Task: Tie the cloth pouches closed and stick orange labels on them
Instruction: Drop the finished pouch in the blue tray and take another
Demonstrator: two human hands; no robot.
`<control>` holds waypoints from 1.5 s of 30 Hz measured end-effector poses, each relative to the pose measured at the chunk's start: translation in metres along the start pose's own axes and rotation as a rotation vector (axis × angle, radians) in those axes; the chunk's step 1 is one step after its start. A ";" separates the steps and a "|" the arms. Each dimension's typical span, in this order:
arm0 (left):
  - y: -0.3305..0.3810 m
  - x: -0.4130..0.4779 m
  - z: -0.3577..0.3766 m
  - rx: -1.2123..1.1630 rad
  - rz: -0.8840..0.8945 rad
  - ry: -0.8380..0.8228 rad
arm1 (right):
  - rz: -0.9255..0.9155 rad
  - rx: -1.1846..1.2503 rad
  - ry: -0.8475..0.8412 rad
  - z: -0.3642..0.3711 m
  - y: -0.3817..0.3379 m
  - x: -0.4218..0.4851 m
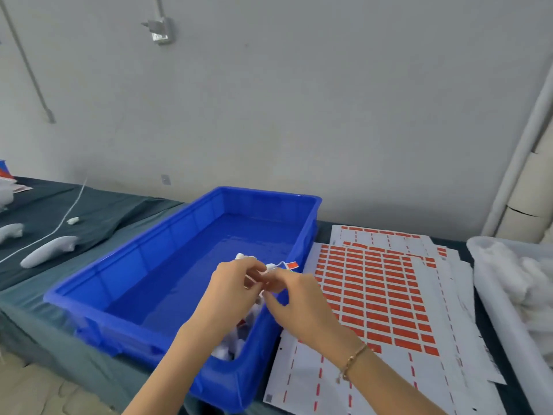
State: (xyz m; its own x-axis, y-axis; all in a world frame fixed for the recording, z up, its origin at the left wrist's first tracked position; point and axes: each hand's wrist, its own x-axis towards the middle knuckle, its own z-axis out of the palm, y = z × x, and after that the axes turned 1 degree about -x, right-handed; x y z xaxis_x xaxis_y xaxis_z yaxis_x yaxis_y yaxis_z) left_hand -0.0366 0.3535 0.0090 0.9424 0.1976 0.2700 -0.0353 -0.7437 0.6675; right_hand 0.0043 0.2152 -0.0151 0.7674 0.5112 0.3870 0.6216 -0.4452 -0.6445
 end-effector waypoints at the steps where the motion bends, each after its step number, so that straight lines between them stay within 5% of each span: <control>1: 0.009 0.003 0.008 -0.015 0.028 0.000 | 0.011 0.008 0.029 -0.010 0.004 -0.004; 12: 0.159 0.011 0.149 -0.185 0.409 -0.156 | 0.284 -0.065 0.408 -0.163 0.065 -0.110; 19: 0.239 -0.017 0.240 -0.361 0.497 -0.458 | 0.560 -0.235 0.469 -0.258 0.113 -0.198; 26: 0.297 -0.031 0.309 -0.255 0.566 -0.743 | 0.789 -0.619 0.452 -0.325 0.162 -0.260; 33: 0.336 -0.034 0.365 -0.035 0.683 -0.715 | 0.998 -0.717 0.299 -0.331 0.204 -0.276; 40: 0.343 -0.031 0.378 0.041 0.679 -0.635 | 0.913 -0.822 0.416 -0.329 0.216 -0.273; 45: 0.346 -0.021 0.365 -0.143 0.645 -0.576 | 0.795 -0.782 0.573 -0.333 0.210 -0.267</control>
State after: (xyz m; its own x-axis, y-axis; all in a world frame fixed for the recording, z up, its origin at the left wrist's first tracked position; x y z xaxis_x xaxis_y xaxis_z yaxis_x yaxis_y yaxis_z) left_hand 0.0532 -0.1406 -0.0191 0.7440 -0.6162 0.2584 -0.6246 -0.5040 0.5965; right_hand -0.0177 -0.2592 -0.0341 0.8082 -0.4041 0.4283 -0.2683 -0.9002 -0.3431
